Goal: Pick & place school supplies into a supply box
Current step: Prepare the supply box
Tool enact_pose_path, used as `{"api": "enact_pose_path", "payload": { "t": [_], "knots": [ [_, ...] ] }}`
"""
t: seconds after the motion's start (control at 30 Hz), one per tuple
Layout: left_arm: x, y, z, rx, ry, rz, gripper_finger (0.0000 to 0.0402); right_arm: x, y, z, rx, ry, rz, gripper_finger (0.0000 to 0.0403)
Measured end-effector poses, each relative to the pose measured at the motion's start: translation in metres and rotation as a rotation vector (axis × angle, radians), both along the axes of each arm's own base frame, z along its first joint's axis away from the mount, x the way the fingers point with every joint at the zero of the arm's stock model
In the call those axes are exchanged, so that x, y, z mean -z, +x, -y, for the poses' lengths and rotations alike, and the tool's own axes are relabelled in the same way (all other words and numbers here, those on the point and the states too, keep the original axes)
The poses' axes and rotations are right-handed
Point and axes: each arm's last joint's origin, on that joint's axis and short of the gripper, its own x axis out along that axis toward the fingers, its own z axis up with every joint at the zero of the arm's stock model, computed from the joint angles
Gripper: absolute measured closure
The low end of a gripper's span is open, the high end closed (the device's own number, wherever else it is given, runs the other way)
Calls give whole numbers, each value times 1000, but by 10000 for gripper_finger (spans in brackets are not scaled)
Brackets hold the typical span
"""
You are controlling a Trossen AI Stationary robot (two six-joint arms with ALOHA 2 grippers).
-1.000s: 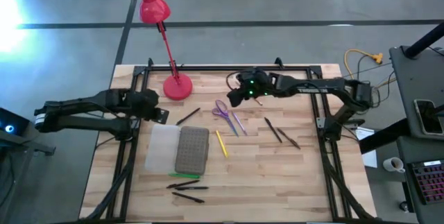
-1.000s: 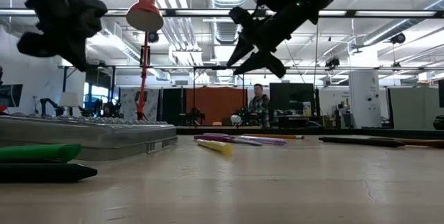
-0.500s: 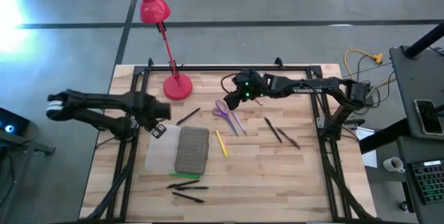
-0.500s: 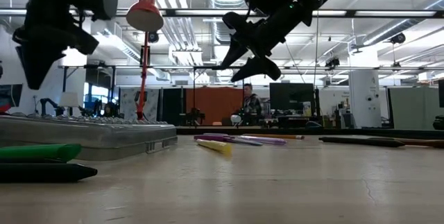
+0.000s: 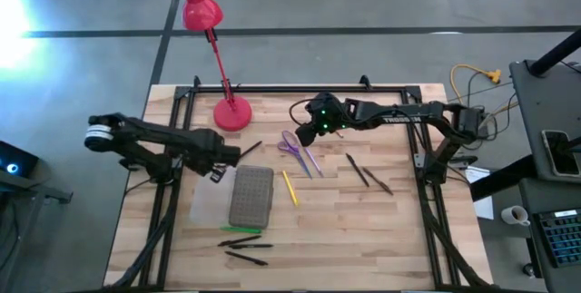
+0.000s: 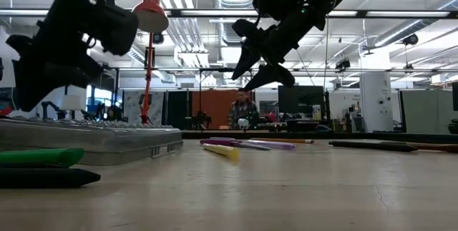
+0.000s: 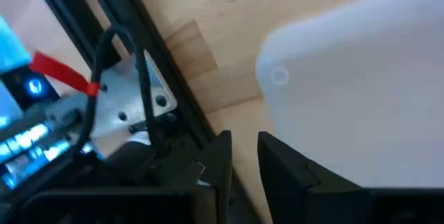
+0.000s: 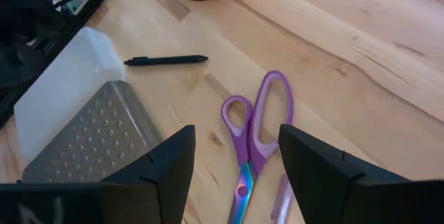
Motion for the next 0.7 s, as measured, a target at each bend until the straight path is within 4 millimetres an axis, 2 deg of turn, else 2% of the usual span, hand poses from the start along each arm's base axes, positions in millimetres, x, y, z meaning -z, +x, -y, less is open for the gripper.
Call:
{"api": "enact_pose_path", "payload": {
  "t": [0.17, 0.33, 0.57, 0.7],
  "knots": [
    [14, 11, 0, -61, 31, 49, 352, 1, 0, 0, 0, 2, -6, 202],
    [24, 13, 2, -80, 43, 23, 353, 2, -2, 0, 0, 6, -20, 202],
    [20, 18, 1, -86, 45, 51, 353, 3, -3, -1, -6, 8, -46, 202],
    [16, 30, 1, -85, 54, 157, 353, 4, -4, -1, -8, 7, -51, 202]
  ]
}}
